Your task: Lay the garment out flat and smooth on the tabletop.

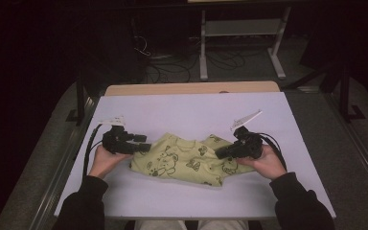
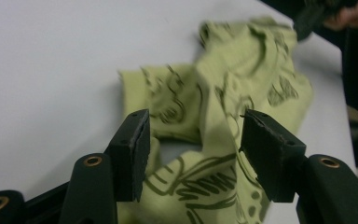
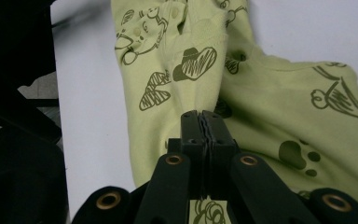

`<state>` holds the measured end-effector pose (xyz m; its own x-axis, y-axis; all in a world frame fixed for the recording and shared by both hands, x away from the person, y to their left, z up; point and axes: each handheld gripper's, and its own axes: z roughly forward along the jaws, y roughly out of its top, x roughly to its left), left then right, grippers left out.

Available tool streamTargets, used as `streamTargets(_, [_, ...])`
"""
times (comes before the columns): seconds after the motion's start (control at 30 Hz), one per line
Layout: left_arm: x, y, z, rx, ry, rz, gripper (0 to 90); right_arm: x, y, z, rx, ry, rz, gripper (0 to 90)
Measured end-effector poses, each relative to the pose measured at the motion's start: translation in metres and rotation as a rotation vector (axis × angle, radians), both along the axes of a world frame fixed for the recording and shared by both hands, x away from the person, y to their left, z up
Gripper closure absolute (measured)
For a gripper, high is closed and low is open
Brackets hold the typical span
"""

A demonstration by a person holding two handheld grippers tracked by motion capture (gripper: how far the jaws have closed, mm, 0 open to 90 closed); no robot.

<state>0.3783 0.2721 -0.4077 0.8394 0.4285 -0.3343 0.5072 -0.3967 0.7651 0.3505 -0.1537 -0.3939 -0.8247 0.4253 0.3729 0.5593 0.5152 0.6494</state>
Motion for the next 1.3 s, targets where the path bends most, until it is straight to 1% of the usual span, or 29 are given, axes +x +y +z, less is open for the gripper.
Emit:
streamTargets(0.03, [0.0, 0.0, 0.0, 0.0, 0.0, 0.0, 42.2, 0.0, 0.0, 0.0, 0.0, 0.0, 0.0, 87.4])
streamTargets(0.07, [-0.001, -0.004, -0.003, 0.011, 0.02, -0.031, 42.2, 0.0, 0.0, -0.001, -0.003, 0.004, -0.001, 87.4])
streamTargets(0.1, [-0.004, -0.008, -0.007, 0.033, 0.042, -0.085, 49.8, 0.0, -0.001, -0.002, -0.001, 0.011, -0.002, 87.4])
streamTargets(0.13, [-0.004, -0.008, -0.007, 0.033, 0.042, -0.085, 56.2, 0.0, -0.001, -0.003, -0.003, 0.012, -0.001, 87.2])
streamTargets(0.17, [-0.007, -0.011, -0.007, 0.054, 0.045, -0.108, 64.3, -0.001, -0.001, -0.003, -0.003, 0.017, -0.002, 87.2])
streamTargets(0.2, [-0.013, -0.016, -0.006, 0.115, 0.031, -0.137, 70.7, -0.001, -0.001, -0.004, -0.003, 0.021, 0.0, 87.1])
streamTargets(0.23, [-0.016, -0.018, -0.005, 0.124, 0.018, -0.151, 74.9, -0.001, 0.0, -0.004, -0.004, 0.024, 0.001, 87.1])
streamTargets(0.27, [-0.016, -0.018, -0.005, 0.124, 0.018, -0.151, 78.4, -0.001, 0.0, -0.004, -0.004, 0.024, 0.001, 87.1])
streamTargets(0.3, [-0.019, -0.018, -0.004, 0.116, 0.004, -0.161, 78.4, -0.001, 0.0, -0.005, -0.004, 0.028, 0.003, 86.9])
streamTargets(0.33, [-0.023, -0.018, -0.003, 0.113, -0.006, -0.168, 80.6, -0.001, 0.0, -0.005, -0.002, 0.036, 0.011, 86.5])
streamTargets(0.37, [-0.026, -0.018, -0.003, 0.121, -0.013, -0.174, 81.6, -0.001, 0.001, -0.005, -0.003, 0.039, 0.017, 85.5])
streamTargets(0.43, [-0.028, -0.015, -0.004, 0.137, -0.015, -0.179, 82.1, -0.001, 0.003, -0.006, -0.001, 0.05, 0.024, 80.3])
streamTargets(0.5, [-0.03, -0.011, -0.006, 0.125, -0.008, -0.173, 82.5, 0.0, 0.004, -0.007, 0.002, 0.052, 0.033, 73.5])
streamTargets(0.63, [-0.032, -0.009, -0.006, 0.122, -0.014, -0.181, 82.7, 0.006, 0.009, -0.01, -0.002, 0.046, 0.028, 59.3])
streamTargets(0.7, [-0.033, -0.01, -0.006, 0.125, -0.019, -0.195, 82.8, 0.01, 0.011, -0.011, 0.001, 0.038, 0.019, 54.4])
streamTargets(0.8, [-0.034, -0.012, -0.006, 0.13, -0.018, -0.212, 82.8, 0.015, 0.016, -0.014, 0.023, 0.038, 0.027, 50.8])
streamTargets(0.87, [-0.035, -0.012, -0.006, 0.128, -0.016, -0.218, 82.8, 0.017, 0.022, -0.016, 0.002, 0.035, 0.031, 51.7])
streamTargets(0.9, [-0.035, -0.012, -0.006, 0.126, -0.012, -0.212, 82.8, 0.018, 0.025, -0.017, -0.01, 0.039, 0.035, 56.7])
streamTargets(0.93, [-0.034, -0.011, -0.006, 0.125, -0.007, -0.207, 82.2, 0.018, 0.027, -0.017, -0.019, 0.038, 0.044, 64.2])
streamTargets(1.0, [-0.033, -0.008, -0.006, 0.109, 0.011, -0.194, 78.5, 0.016, 0.027, -0.015, -0.026, 0.037, 0.05, 78.1])
streamTargets(1.03, [-0.033, -0.006, -0.006, 0.108, 0.013, -0.187, 77.3, 0.015, 0.026, -0.014, -0.026, 0.031, 0.042, 82.4])
streamTargets(1.07, [-0.033, -0.004, -0.007, 0.106, 0.015, -0.183, 77.3, 0.015, 0.024, -0.013, -0.021, 0.033, 0.03, 84.8])
streamTargets(1.1, [-0.033, -0.002, -0.008, 0.107, 0.015, -0.176, 75.6, 0.015, 0.02, -0.01, -0.008, 0.041, 0.01, 85.8])
streamTargets(1.23, [-0.032, 0.004, -0.009, 0.098, 0.012, -0.126, 72.0, 0.014, 0.017, -0.009, -0.007, 0.05, 0.003, 86.1])
streamTargets(1.3, [-0.031, 0.007, -0.009, 0.085, 0.012, -0.103, 70.5, 0.014, 0.017, -0.009, -0.01, 0.051, 0.003, 86.1])
